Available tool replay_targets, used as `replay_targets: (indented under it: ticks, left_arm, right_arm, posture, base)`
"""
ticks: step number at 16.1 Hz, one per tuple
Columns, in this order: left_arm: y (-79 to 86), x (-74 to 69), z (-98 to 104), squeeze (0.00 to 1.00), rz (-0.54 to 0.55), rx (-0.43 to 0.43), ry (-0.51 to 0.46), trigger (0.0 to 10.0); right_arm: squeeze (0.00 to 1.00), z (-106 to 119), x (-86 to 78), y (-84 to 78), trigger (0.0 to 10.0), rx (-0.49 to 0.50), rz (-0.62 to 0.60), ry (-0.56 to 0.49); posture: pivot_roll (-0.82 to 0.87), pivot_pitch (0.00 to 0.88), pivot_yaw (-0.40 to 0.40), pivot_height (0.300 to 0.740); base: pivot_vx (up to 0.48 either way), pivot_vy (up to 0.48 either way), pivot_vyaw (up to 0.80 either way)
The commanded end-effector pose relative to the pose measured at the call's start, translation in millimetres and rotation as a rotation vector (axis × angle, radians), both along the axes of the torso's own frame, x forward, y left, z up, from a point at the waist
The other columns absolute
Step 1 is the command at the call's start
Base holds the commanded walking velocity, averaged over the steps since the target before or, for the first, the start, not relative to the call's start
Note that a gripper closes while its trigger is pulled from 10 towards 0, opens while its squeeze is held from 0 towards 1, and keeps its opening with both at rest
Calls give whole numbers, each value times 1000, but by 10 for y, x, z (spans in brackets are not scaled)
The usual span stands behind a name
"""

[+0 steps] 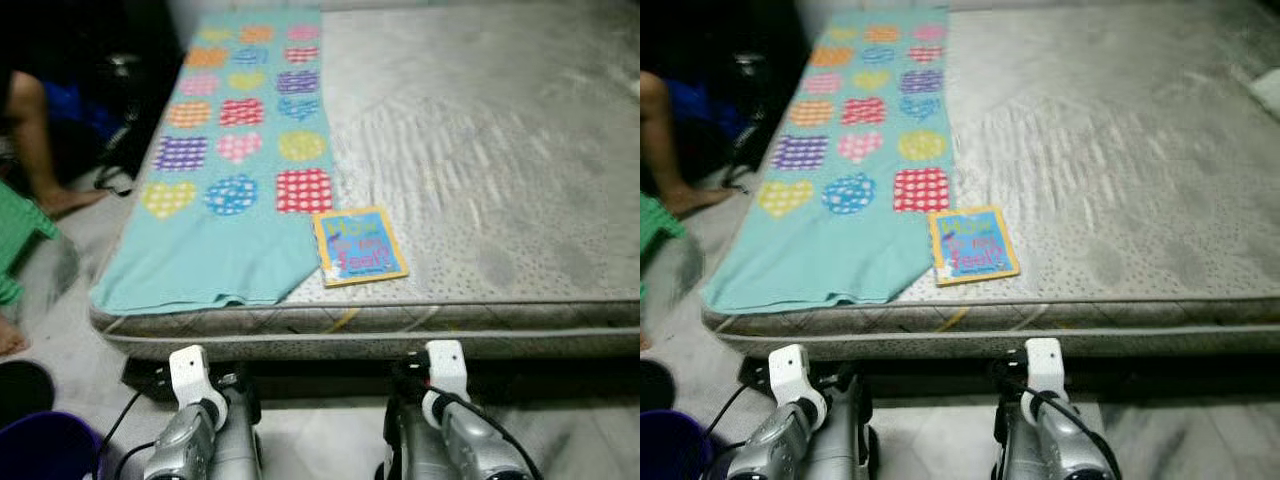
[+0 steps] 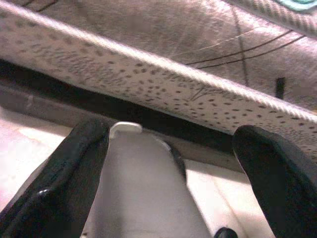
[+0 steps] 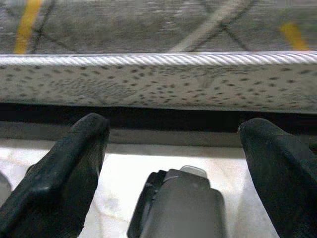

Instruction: Clean up the room

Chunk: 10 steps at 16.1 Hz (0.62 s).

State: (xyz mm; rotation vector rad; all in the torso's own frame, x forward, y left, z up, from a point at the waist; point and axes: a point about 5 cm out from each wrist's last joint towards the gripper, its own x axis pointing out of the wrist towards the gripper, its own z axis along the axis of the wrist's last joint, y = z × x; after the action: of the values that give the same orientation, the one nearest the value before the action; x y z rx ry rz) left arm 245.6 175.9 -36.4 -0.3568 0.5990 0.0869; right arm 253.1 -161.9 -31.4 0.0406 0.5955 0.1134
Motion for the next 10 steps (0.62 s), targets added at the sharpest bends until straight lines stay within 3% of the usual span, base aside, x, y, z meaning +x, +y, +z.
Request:
replay_targets:
  ticks: [1, 3, 5, 8, 10]
  left_arm:
    - [51, -5, -4, 0, 13, -2, 8, 10000]
    - [59, 21, 29, 0, 12, -5, -18, 10000]
    - [46, 110, 183, 0, -12, 14, -113, 10000]
    - [109, 81, 223, 0, 25, 17, -144, 10000]
    - [126, 88, 225, 0, 33, 23, -145, 10000]
  right_arm:
    - [0, -18, -13, 49, 10000, 12, 1, 11]
    - [0, -4, 3, 56, 10000, 22, 0, -1]
    - [0, 120, 91, 82, 10000, 133, -18, -83]
    - [0, 291, 178, 208, 10000, 275, -26, -175]
    - [0, 328, 202, 286, 10000, 307, -32, -187]
  posture:
    - [-102, 182, 24, 601]
    - [-102, 181, 23, 601]
    - [-94, 180, 23, 601]
    - [-81, 184, 22, 601]
    - [-83, 183, 22, 601]
  base:
    - [0, 0, 0]
    - [0, 0, 0]
    - [0, 0, 0]
    - [0, 0, 0]
    - [0, 0, 0]
